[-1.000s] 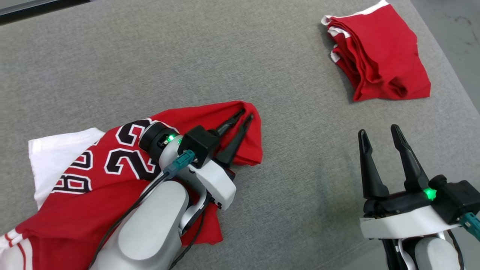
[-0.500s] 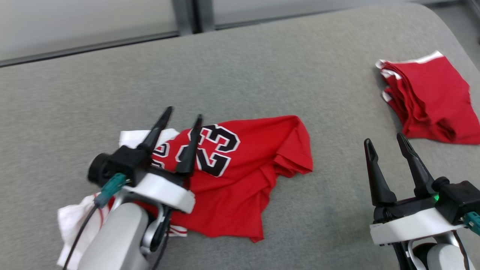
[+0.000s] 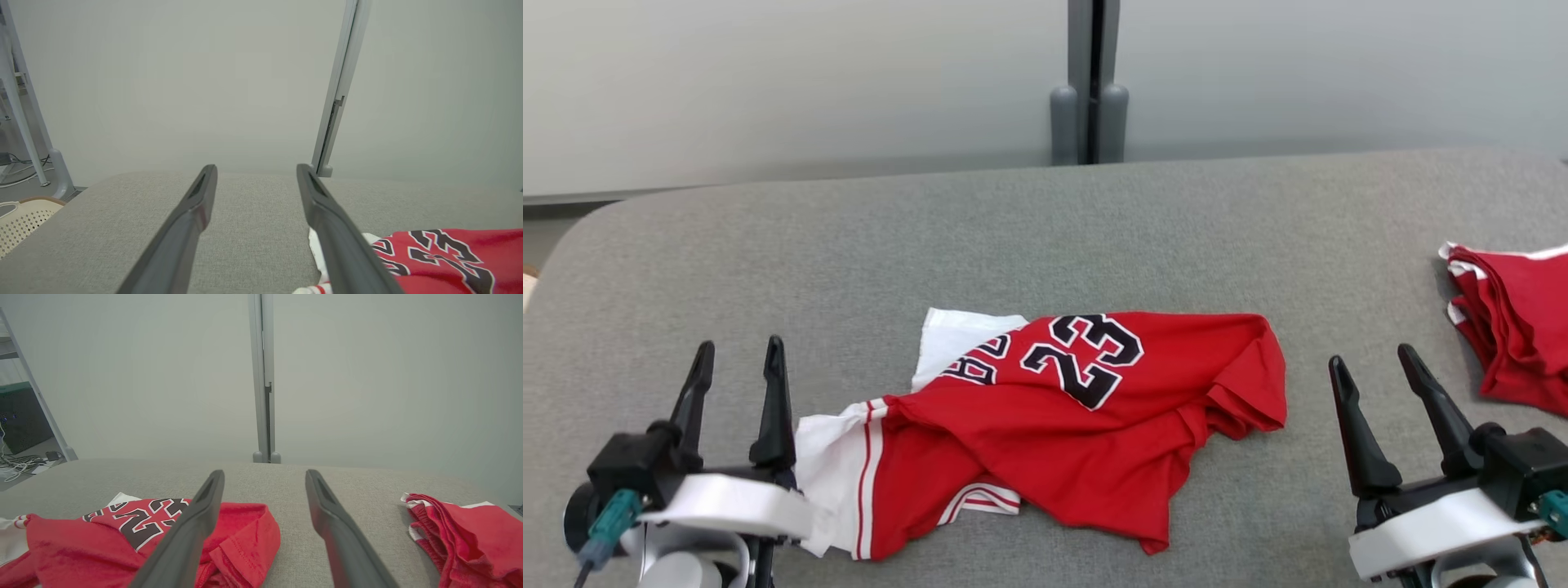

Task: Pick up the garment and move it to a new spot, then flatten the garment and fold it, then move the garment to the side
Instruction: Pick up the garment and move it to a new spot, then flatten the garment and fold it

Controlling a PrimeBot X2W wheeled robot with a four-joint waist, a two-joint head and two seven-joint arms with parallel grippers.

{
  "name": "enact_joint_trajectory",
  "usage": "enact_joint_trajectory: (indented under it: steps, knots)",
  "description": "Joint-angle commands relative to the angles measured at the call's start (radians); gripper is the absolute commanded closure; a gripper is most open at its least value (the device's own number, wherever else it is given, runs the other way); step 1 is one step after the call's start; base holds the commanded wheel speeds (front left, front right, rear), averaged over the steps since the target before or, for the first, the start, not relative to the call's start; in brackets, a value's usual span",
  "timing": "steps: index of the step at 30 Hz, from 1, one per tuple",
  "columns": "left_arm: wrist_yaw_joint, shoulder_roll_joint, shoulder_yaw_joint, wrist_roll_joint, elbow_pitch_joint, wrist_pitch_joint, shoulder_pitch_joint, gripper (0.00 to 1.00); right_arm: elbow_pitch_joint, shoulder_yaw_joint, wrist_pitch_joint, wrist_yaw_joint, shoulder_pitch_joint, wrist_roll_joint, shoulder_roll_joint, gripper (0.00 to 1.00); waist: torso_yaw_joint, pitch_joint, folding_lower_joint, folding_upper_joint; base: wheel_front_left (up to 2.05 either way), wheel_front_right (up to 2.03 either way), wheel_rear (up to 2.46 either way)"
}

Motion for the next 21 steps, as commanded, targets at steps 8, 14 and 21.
enact_joint_trajectory:
  steps: [8,14,21]
  knots:
    - [0.014,0.016,0.009,0.008,-0.062,0.003,0.131,0.0,0.014,-0.011,0.021,0.0,0.077,0.006,-0.014,0.0,0.04,-0.101,0.0,0.0,0.0,0.0,0.0]
    - [0.026,0.031,0.002,0.014,-0.088,0.02,0.186,0.0,0.007,-0.016,0.032,0.0,0.122,0.004,-0.008,0.0,0.037,-0.138,0.0,0.0,0.0,0.0,0.0]
    - [0.04,0.049,-0.013,0.026,-0.128,0.05,0.225,0.0,-0.001,-0.023,0.038,0.0,0.14,0.002,0.002,0.0,0.029,-0.158,0.0,0.0,0.0,0.0,0.0]
